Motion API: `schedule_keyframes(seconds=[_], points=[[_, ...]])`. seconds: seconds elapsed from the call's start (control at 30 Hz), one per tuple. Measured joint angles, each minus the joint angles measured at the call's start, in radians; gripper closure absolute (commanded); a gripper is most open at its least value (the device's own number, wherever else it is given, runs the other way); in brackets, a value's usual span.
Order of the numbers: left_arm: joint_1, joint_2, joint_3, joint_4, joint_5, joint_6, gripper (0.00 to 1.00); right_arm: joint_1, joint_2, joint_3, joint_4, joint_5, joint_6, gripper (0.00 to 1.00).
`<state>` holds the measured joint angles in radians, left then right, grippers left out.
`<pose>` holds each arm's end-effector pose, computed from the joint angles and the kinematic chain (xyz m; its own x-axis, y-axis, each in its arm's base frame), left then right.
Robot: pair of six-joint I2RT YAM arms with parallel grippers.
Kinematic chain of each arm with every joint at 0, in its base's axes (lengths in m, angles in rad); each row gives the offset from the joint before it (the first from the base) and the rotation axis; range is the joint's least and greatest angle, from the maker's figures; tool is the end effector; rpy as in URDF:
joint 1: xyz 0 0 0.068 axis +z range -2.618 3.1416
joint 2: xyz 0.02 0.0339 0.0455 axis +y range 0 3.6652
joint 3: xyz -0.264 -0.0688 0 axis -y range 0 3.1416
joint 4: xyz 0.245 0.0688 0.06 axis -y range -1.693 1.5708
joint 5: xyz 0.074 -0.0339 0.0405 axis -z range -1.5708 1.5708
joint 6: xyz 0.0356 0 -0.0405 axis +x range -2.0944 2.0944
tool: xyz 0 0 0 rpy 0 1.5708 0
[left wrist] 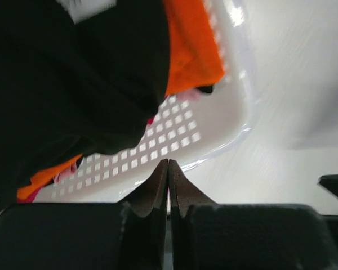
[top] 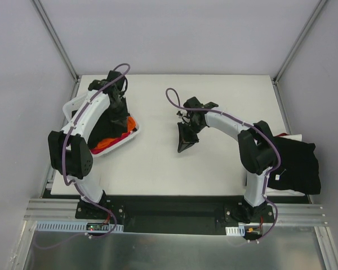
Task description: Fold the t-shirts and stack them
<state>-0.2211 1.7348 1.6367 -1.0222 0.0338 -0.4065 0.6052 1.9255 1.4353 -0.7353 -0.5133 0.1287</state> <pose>0.3515 -0.0802 0.3110 -0.8991 -0.2029 -0.3879 -0.1328 0.9707 -0.2001 0.3121 0.2372 0.1998 -0.8486 -0.4511 -0.2764 -0.5277 0.6854 0.5017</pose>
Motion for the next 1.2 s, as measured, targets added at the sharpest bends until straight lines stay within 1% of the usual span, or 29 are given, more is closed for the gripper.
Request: schedule_keyframes(seconds=[0.07, 0.17, 0.4, 0.47, 0.53, 0.67, 0.93, 1.2], points=[[-0.003, -0.042, -0.112, 0.003, -0.002, -0.001, 1.0, 0.003, 0.0, -0.001, 0.006, 0.0, 0.003, 0.99], [-0.008, -0.093, -0.238, 0.004, -0.006, -0.002, 1.0, 0.008, 0.001, 0.0, 0.016, -0.005, 0.01, 0.99], [0.009, -0.237, -0.409, 0.099, -0.034, -0.021, 1.0, 0.017, 0.031, 0.008, 0.026, -0.018, 0.018, 0.99], [0.034, -0.268, -0.444, 0.127, -0.03, -0.037, 1.0, 0.017, 0.034, 0.008, 0.026, -0.018, 0.02, 0.99], [0.075, -0.294, -0.479, 0.147, 0.01, -0.055, 1.0, 0.017, 0.034, 0.008, 0.026, -0.018, 0.02, 0.99], [0.164, -0.312, -0.506, 0.148, 0.067, -0.066, 1.0, 0.017, 0.034, 0.008, 0.028, -0.018, 0.02, 0.99], [0.223, -0.274, -0.459, 0.095, 0.064, -0.066, 1.0, 0.017, 0.034, 0.008, 0.027, -0.018, 0.019, 0.99], [0.368, -0.276, -0.462, 0.057, 0.068, -0.082, 1.0, 0.017, 0.034, 0.017, 0.023, -0.018, 0.016, 0.99]])
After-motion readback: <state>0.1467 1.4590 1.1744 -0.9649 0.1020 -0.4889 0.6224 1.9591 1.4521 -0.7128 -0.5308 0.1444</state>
